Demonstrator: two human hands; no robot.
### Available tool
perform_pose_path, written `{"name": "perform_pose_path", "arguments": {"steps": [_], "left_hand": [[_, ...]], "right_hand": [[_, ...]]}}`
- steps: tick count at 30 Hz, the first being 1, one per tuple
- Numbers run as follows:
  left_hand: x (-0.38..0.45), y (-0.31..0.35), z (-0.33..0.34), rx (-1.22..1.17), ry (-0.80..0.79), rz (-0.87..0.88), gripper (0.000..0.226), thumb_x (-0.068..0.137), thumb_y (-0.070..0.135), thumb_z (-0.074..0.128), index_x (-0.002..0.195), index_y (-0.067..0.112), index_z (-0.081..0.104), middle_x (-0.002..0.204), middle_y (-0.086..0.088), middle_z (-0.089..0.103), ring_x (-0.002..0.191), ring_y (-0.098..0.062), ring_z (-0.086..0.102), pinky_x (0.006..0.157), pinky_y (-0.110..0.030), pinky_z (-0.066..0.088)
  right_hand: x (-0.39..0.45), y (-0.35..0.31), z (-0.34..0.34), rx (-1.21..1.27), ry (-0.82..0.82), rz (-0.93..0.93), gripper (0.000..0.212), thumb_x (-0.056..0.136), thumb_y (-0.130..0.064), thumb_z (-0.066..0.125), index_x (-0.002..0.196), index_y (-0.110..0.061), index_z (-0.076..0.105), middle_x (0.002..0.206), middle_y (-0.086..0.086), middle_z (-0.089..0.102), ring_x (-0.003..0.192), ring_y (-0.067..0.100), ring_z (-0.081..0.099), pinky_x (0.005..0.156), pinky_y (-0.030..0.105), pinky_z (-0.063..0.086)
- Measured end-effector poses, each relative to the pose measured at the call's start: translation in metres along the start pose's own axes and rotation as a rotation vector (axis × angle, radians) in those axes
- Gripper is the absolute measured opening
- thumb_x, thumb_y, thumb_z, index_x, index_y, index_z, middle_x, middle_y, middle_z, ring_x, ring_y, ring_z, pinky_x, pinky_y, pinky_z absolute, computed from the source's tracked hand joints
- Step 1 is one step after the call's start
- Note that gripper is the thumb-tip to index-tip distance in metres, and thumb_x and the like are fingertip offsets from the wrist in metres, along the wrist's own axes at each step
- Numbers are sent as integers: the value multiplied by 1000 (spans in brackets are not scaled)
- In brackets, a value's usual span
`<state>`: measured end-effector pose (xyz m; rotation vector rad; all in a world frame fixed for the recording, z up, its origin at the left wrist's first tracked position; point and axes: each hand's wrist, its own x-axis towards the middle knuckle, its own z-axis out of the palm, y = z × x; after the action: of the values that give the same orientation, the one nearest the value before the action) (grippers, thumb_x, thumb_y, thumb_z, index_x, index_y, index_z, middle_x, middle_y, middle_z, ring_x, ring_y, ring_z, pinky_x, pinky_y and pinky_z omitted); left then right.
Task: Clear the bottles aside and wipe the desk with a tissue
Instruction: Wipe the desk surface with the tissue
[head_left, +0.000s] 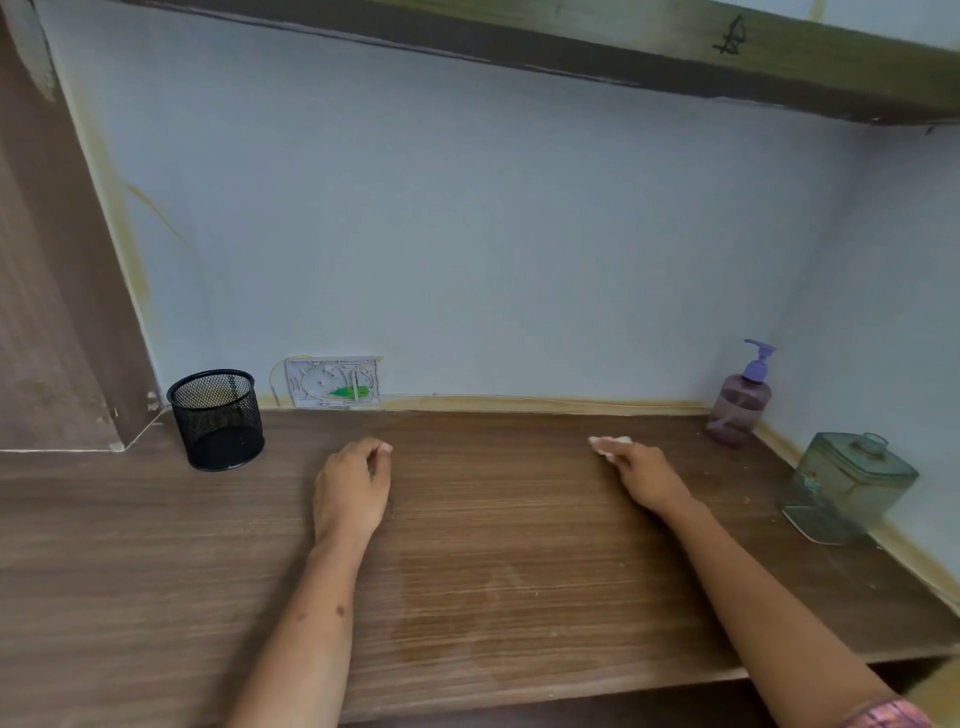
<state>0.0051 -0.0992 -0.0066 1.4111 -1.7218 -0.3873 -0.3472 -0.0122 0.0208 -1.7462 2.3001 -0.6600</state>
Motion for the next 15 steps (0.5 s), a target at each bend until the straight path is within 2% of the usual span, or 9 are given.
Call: {"name": "perform_pose_path", "arguments": {"steps": [3,7,10,15], "left_hand": [[-1,0,-1,1,-6,11,27,98,29,47,103,16,70,96,-4,70,86,-24,62,74,-40,52],[-2,1,-3,-27,6,-28,27,98,28,47,105,15,70,98,-3,69,85,-23,61,73,-35,50],[-1,-1,-6,-89,30,-97,26,98,26,48,107,15,70,100,-4,69,83,-20,60,72,-31,46],[-2,-3,-7,-92,35,-120,26,97,22,48,107,17,71,101,-3,70,85,-20,61,73,-32,47]], "right_hand": [[-3,24,-5,-19,125,263,44,96,-2,40,133,-20,56,140,13,52,128,30,48,109,34,34],[-8,9,5,0,190,374,42,96,-4,40,136,-10,52,136,18,53,127,34,45,104,33,36],[-12,-18,19,50,206,368,45,95,-2,39,139,-8,48,140,14,50,132,29,43,106,28,33],[-12,-85,52,68,131,178,46,96,-2,36,139,-12,47,141,11,50,133,27,41,107,24,29]]}}
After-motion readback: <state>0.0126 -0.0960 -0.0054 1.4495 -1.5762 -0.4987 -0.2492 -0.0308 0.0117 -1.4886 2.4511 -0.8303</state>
